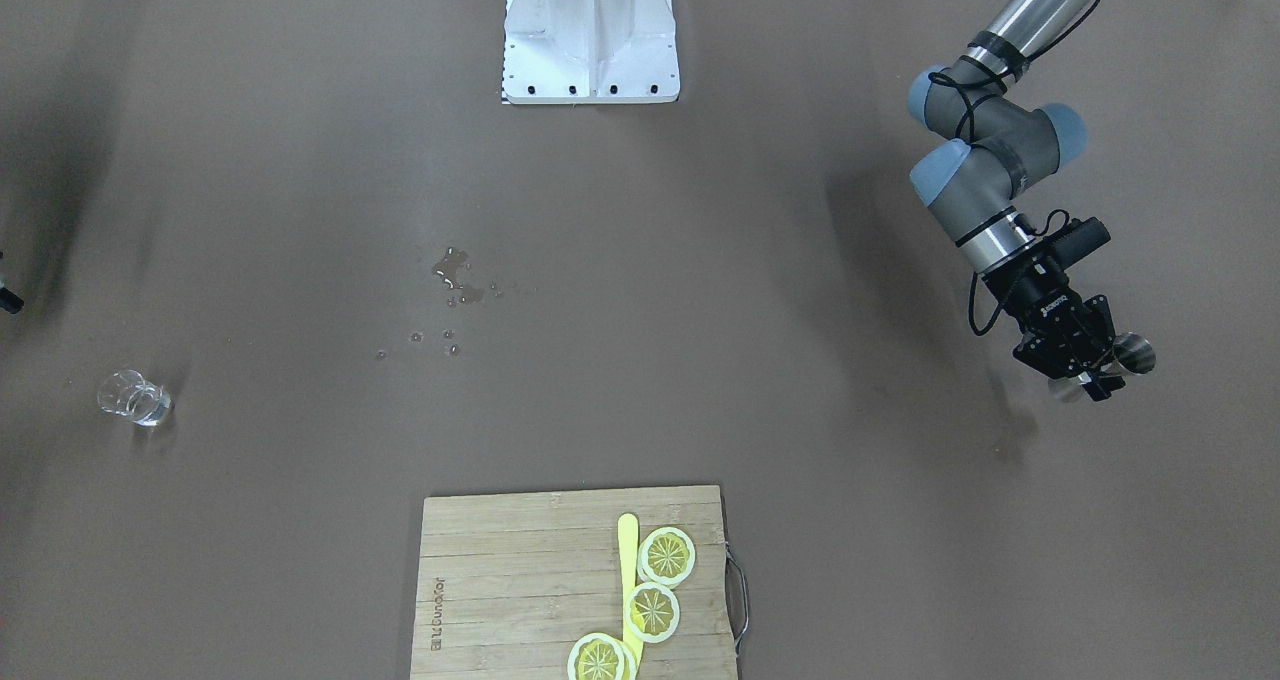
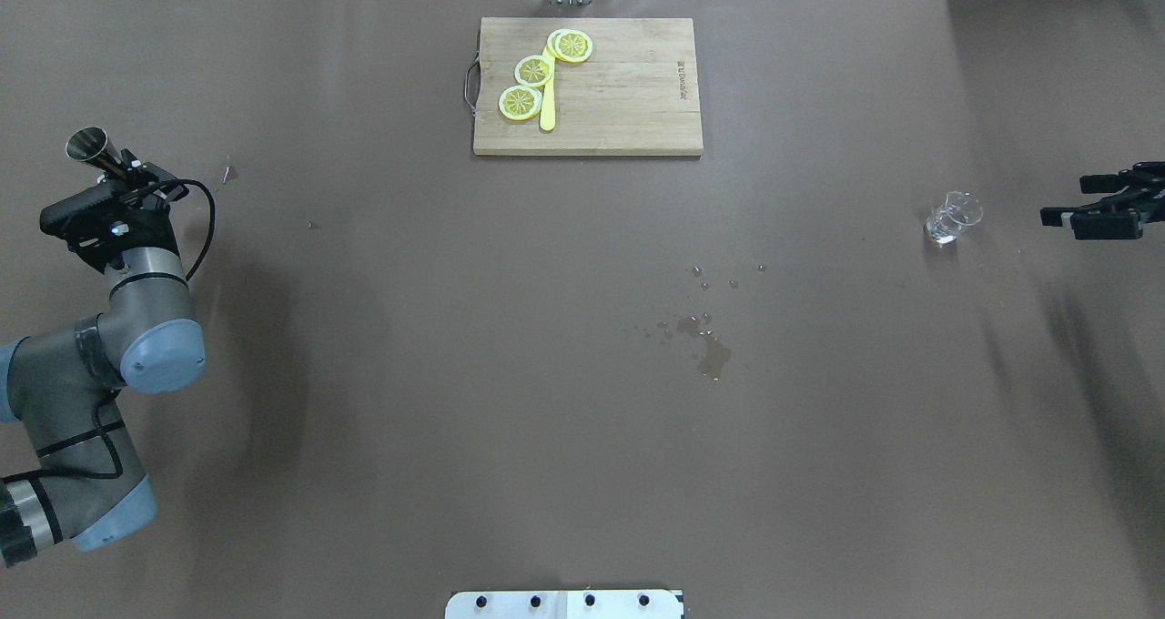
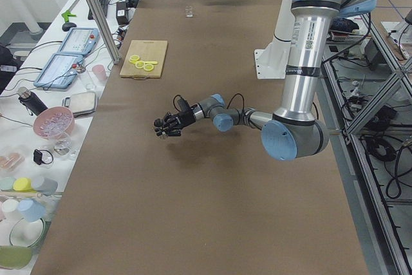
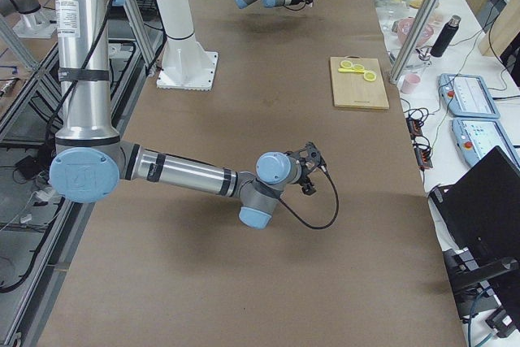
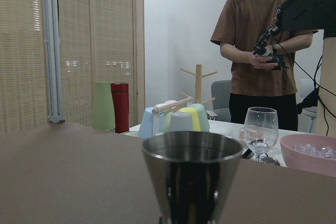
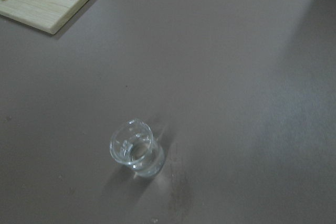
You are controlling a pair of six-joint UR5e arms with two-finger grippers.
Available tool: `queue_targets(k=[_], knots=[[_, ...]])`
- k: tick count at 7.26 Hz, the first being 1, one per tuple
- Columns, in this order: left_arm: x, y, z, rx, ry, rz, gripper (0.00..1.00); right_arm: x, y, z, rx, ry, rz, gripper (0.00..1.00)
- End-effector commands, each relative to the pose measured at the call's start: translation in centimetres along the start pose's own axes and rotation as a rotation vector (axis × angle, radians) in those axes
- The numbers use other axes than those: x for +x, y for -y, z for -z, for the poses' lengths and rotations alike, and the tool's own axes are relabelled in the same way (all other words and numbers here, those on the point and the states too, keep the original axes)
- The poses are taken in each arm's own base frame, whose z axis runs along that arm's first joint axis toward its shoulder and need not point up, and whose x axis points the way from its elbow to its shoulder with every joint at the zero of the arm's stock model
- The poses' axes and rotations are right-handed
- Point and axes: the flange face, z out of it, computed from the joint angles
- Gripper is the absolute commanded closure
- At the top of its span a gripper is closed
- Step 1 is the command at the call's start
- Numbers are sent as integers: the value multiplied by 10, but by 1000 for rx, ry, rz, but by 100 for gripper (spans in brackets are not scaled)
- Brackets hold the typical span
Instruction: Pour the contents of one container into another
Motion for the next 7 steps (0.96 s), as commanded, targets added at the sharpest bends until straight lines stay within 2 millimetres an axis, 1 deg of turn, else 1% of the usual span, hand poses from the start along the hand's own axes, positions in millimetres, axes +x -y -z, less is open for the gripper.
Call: queue_targets(k=[1, 2, 3, 5, 6, 7], knots=[[-5, -8, -2, 2, 21, -6, 100, 16, -26, 21, -84, 10, -125, 0], [-8, -13, -4, 7, 41, -11, 100, 15, -24, 21, -125, -10, -185, 0], [-4, -14, -2, 6, 39, -1, 100, 6, -27, 29, -176, -42, -263, 0], [-4, -15, -3, 6, 40, -2, 100, -10, -16, 38, -269, -141, -416, 0], [-2, -16, -3, 6, 40, 2, 100, -29, -17, 53, -319, -231, -491, 0], [0, -18, -3, 6, 40, 12, 100, -41, -22, 66, -371, -352, -548, 0]])
